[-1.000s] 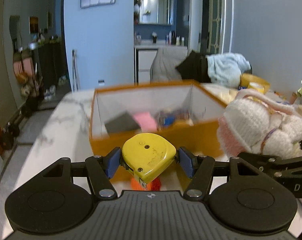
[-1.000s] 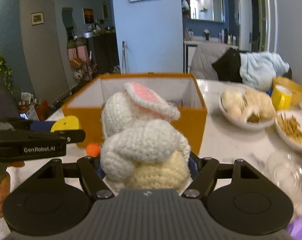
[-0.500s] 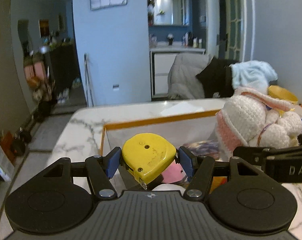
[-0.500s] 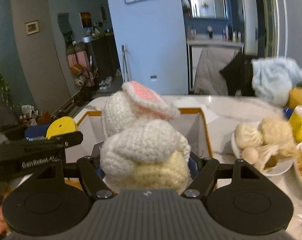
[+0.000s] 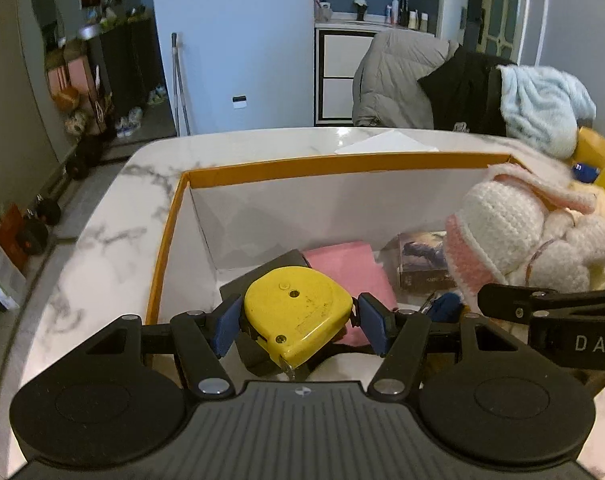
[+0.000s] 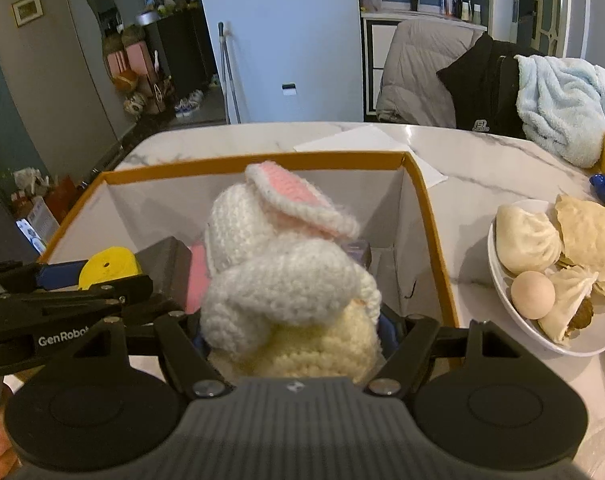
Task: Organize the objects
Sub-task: 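Lower the tape measure with the left tool while the right tool lowers the bunny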
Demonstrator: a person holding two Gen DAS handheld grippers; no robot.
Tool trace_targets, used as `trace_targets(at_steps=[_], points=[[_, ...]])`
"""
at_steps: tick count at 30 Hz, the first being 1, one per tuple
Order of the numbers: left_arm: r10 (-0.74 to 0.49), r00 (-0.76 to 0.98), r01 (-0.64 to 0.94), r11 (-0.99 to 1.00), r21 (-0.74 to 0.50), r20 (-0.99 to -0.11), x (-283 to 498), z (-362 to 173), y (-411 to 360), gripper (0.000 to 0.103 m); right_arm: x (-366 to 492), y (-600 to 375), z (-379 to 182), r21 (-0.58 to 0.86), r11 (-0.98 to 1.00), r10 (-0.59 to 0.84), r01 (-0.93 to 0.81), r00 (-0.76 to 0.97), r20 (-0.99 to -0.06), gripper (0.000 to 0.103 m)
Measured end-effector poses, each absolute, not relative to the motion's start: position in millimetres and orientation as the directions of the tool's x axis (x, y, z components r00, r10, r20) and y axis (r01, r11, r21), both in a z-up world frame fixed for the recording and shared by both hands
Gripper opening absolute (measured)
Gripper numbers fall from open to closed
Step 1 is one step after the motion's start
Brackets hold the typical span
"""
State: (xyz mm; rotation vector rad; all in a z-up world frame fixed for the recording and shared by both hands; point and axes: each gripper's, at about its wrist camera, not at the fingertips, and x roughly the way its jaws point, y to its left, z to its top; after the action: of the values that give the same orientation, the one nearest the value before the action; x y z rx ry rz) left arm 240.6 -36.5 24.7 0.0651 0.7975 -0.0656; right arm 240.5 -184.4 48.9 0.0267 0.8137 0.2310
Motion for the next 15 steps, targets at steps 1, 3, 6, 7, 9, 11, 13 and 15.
trace_targets(at_steps=[1,3,6,7,9,11,13,15], points=[[-0.029,0.695,0.088,0.995,0.044,-0.718,240,24,-38,0.073,241,-183,47,0.099,0.976,0.205,-0.195,0.664,-0.719,0.075],[-0.025,0.691,0.092,0.994,0.054,-0.723,241,24,-41,0.073,243,-182,47,0.097,0.976,0.204,-0.195,0.662,-0.722,0.075],[-0.019,0.674,0.101,0.993,0.066,-0.739,245,23,-45,0.073,247,-179,46,0.072,0.978,0.183,-0.194,0.652,-0.736,0.075],[-0.028,0.665,0.103,0.993,0.055,-0.746,247,22,-45,0.073,249,-178,46,0.061,0.979,0.177,-0.197,0.649,-0.74,0.075],[-0.049,0.638,0.101,0.995,0.021,-0.769,253,19,-45,0.073,251,-176,45,0.047,0.979,0.165,-0.197,0.642,-0.749,0.075],[-0.053,0.619,0.093,0.996,0.006,-0.783,256,14,-43,0.073,254,-175,44,0.03,0.979,0.155,-0.203,0.637,-0.755,0.075],[-0.051,0.613,0.094,0.996,0.009,-0.788,256,12,-43,0.073,256,-173,44,0.015,0.978,0.146,-0.208,0.634,-0.759,0.075],[-0.044,0.614,0.096,0.995,0.019,-0.788,255,12,-45,0.073,255,-172,44,0.009,0.976,0.149,-0.218,0.635,-0.758,0.075]])
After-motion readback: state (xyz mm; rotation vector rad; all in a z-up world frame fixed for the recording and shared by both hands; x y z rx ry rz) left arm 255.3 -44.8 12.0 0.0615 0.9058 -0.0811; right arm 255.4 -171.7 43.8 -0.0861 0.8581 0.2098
